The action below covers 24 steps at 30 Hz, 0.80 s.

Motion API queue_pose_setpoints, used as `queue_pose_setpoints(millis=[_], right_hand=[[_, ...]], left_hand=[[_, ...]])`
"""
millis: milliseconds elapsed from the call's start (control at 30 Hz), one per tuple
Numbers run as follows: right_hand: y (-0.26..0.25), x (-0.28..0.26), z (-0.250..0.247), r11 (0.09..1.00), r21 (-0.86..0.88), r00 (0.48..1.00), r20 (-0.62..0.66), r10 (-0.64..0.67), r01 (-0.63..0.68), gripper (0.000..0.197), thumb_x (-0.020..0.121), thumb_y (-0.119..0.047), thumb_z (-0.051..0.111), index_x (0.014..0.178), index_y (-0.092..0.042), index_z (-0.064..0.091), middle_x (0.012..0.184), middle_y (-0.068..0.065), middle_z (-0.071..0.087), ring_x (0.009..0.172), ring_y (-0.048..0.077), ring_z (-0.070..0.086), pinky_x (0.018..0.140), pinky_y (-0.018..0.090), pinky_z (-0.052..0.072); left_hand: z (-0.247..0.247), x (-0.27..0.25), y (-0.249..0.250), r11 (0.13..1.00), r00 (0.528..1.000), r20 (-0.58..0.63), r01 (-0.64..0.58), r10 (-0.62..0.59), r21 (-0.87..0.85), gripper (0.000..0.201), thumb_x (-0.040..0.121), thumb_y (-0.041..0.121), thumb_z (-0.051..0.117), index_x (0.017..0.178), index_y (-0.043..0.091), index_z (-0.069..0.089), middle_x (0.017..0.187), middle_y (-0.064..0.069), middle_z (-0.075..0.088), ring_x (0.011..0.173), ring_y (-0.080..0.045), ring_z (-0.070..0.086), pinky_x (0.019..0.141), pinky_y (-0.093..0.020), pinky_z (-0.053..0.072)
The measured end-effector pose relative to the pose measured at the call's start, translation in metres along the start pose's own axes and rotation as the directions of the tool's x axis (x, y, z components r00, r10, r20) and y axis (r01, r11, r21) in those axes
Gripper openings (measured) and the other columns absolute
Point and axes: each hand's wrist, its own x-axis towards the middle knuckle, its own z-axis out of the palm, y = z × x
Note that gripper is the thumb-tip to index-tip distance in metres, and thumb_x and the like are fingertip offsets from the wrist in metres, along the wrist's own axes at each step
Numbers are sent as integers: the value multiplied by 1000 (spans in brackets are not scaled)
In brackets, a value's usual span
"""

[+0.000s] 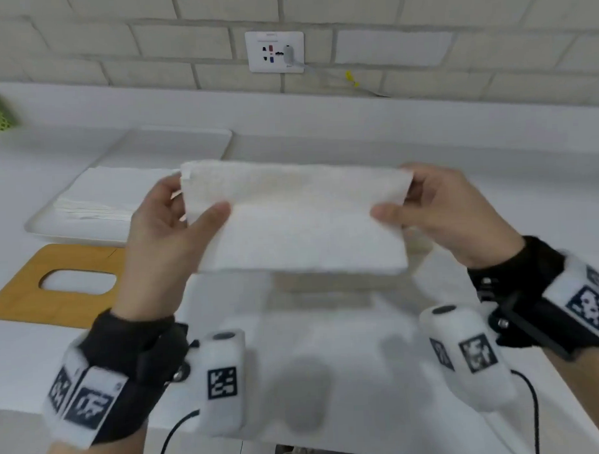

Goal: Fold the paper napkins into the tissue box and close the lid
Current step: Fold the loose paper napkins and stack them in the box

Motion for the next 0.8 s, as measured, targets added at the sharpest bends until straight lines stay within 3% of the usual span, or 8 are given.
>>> queue_pose_setpoints(millis=[133, 233, 333, 433, 533, 633, 700, 800], right_hand=[[20, 27, -15, 995, -6, 952, -292, 90, -96, 17, 82, -2, 65, 93, -12, 56, 90, 6, 65, 76, 14, 63, 72, 29, 54], [40, 35, -18, 955, -226, 927, -362, 99, -191, 32, 85, -5, 62, 106, -13, 39, 80, -2, 52, 72, 16, 53, 65, 20, 46], [55, 31, -13, 892, -425, 947, -321, 11, -154, 42, 86, 4, 53, 119, -13, 32, 74, 1, 43, 63, 15, 44, 53, 15, 37], [68, 27, -7, 746, -656, 973, -223, -52, -111, 36, 87, 9, 45, 118, -10, 40, 86, 3, 41, 78, 24, 47, 64, 28, 35], [74, 24, -1, 568, -819, 992, -120, -32, -81, 25, 85, 12, 47, 104, -1, 57, 106, 12, 46, 97, 30, 50, 77, 30, 44], [73, 25, 1, 452, -889, 980, -18, -198, 75, 18, 60, 19, 69, 69, 3, 67, 103, 26, 61, 96, 43, 58, 76, 43, 54], [67, 25, 6, 468, -872, 981, 62, -186, 144, 14, 73, 12, 65, 84, 4, 68, 117, 24, 59, 111, 41, 55, 89, 42, 50], [66, 23, 12, 492, -852, 982, 189, -32, 180, 25, 98, -12, 35, 111, -2, 54, 120, 8, 51, 121, 26, 43, 84, 31, 40]], left_hand=[[37, 23, -12, 980, 997, 40, -73, 67, 187, 52, 82, 3, 68, 99, 39, 35, 110, -14, 61, 77, -18, 64, 62, -28, 51], [56, 33, -34, 895, 987, 163, -84, 13, 439, 42, 82, 8, 67, 87, 42, 44, 98, 1, 61, 83, -27, 62, 67, -33, 48], [64, 37, -45, 756, 976, 197, -63, -89, 651, 18, 86, 9, 63, 93, 25, 61, 86, 12, 55, 84, -19, 55, 71, -20, 39], [67, 40, -47, 643, 970, 207, -79, -126, 762, 26, 89, 10, 60, 115, 12, 62, 111, -4, 58, 94, -19, 52, 69, -11, 30], [72, 41, -49, 482, 934, 321, -212, -156, 850, 33, 92, 9, 56, 125, 5, 57, 135, -14, 47, 122, -29, 45, 88, -19, 31], [74, 33, -52, 263, 850, 525, -495, -53, 828, 14, 82, -3, 62, 95, -7, 66, 133, -30, 46, 129, -47, 38, 103, -42, 36], [77, 29, -51, 150, 793, 610, -602, -7, 784, 7, 79, -3, 67, 84, -7, 67, 130, -32, 51, 126, -50, 42, 94, -52, 46], [86, 24, -48, 212, 755, 602, -563, -261, 799, 37, 102, 21, 33, 130, 1, 47, 143, -18, 39, 132, -37, 35, 106, -41, 34]])
